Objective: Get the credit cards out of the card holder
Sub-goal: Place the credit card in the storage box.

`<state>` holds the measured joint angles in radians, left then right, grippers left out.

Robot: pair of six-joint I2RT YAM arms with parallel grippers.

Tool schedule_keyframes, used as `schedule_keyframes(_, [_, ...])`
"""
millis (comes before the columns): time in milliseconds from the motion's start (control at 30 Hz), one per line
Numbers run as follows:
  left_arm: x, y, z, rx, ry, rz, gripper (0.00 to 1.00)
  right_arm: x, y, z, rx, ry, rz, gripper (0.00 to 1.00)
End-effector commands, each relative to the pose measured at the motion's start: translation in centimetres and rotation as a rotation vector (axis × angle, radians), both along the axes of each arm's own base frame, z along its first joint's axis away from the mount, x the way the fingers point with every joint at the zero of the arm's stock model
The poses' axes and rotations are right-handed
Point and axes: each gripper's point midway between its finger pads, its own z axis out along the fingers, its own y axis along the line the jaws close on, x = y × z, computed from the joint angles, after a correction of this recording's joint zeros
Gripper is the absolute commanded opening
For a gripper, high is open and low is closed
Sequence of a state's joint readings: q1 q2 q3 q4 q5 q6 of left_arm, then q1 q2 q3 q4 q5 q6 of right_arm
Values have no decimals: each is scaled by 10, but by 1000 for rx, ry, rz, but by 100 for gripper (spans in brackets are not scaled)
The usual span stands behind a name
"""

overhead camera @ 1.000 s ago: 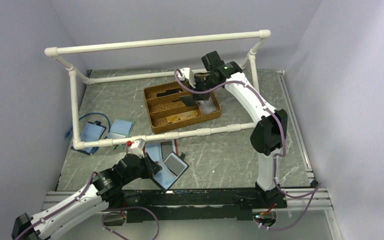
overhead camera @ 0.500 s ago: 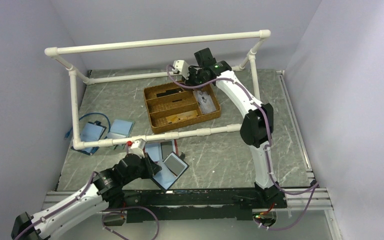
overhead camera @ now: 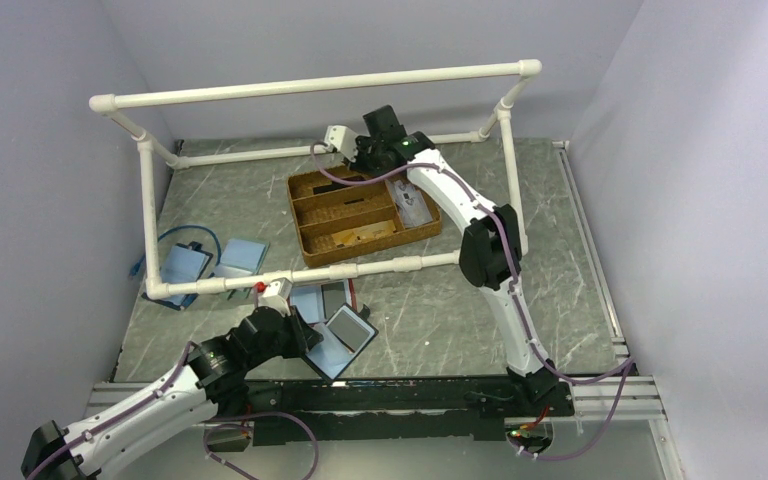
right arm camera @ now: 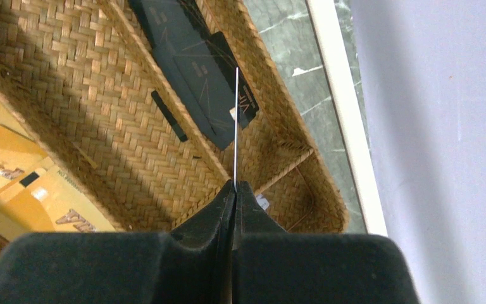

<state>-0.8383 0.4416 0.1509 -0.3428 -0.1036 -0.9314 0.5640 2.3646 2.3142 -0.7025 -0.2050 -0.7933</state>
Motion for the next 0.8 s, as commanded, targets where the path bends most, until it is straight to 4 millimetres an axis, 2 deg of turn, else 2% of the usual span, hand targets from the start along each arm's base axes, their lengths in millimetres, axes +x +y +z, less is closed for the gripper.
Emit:
schedule_keyframes(0, [7, 0, 9, -9, -44, 14, 19, 26, 11, 15, 18, -125, -47, 0])
schedule_keyframes(300, [7, 1, 9, -5, -40, 15, 20, 44, 22, -9, 16, -186, -133, 0])
schedule_keyframes(367, [6, 1, 8, -6, -39, 14, 20, 44, 26, -11, 22, -190, -140, 5])
schedule_keyframes(500, [6, 0, 9, -12, -42, 14, 20, 36, 30, -16, 25, -171, -137, 27])
schedule_keyframes(633, [6, -1, 10, -20, -41, 10, 20, 27, 35, -4, 67, -143, -126, 32])
schedule_keyframes(767, [5, -3, 11, -32, -42, 5, 20, 5, 40, 24, 140, -75, -89, 34])
